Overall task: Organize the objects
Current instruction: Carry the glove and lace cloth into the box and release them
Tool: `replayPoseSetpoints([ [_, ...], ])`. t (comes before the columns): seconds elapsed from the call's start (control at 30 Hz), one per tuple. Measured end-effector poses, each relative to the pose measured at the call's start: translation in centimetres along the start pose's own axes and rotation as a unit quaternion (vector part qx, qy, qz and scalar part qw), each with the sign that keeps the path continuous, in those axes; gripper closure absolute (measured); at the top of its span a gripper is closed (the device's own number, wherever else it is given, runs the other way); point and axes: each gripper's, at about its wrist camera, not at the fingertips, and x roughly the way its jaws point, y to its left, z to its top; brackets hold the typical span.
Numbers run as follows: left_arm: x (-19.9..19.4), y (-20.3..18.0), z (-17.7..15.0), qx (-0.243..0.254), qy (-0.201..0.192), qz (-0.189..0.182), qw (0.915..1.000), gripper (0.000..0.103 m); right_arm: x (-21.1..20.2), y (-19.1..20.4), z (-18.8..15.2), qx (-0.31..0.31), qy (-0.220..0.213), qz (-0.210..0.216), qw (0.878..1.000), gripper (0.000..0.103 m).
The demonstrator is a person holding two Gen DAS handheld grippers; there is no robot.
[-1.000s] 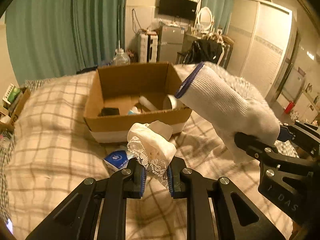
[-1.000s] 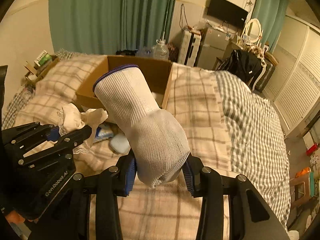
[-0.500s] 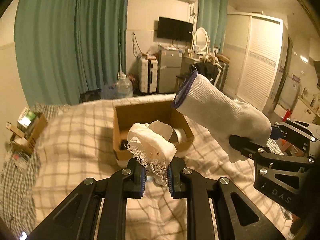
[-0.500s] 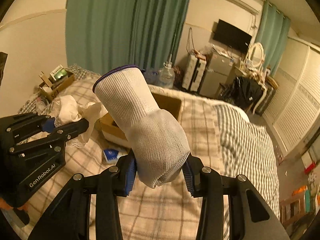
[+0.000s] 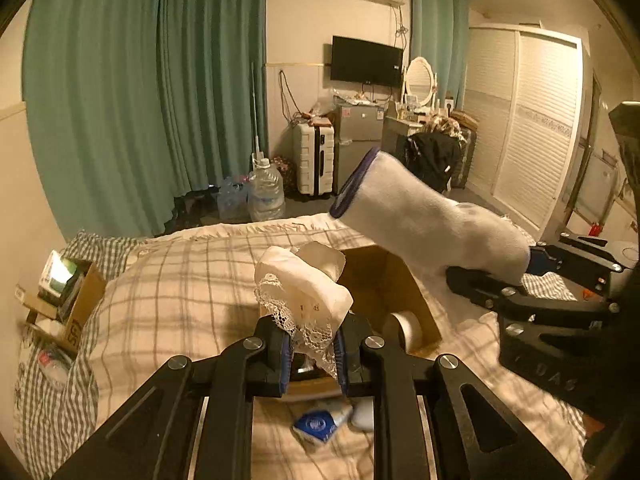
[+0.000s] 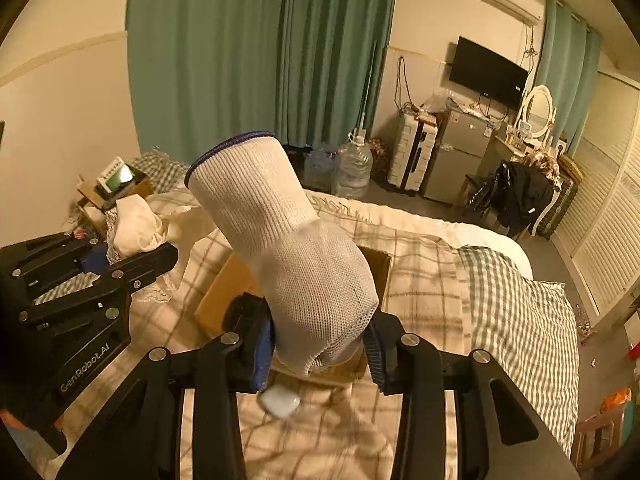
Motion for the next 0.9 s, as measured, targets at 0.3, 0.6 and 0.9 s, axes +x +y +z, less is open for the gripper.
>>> replayPoseSetpoints([
  [0.3,9.8,0.0,-0.2,0.004,0.054,-0.005,0.9985,0.086,10.2,-1.9,0.5,0.023,0.054,0.008,0.998,0.067],
  [0.6,16.6,0.4,-3.1,0.006,0.105,-0.003,0.9944,0.086,17.9,-4.2,-2.5,0.044,0.099,0.020,0.994,0.068],
  [0.9,17.6,0.1,-4.3,-0.002,0.130,-0.013,0.9914,0.049,16.4,-5.0,-2.6,0.066,0.049,0.020,0.996,0.056],
])
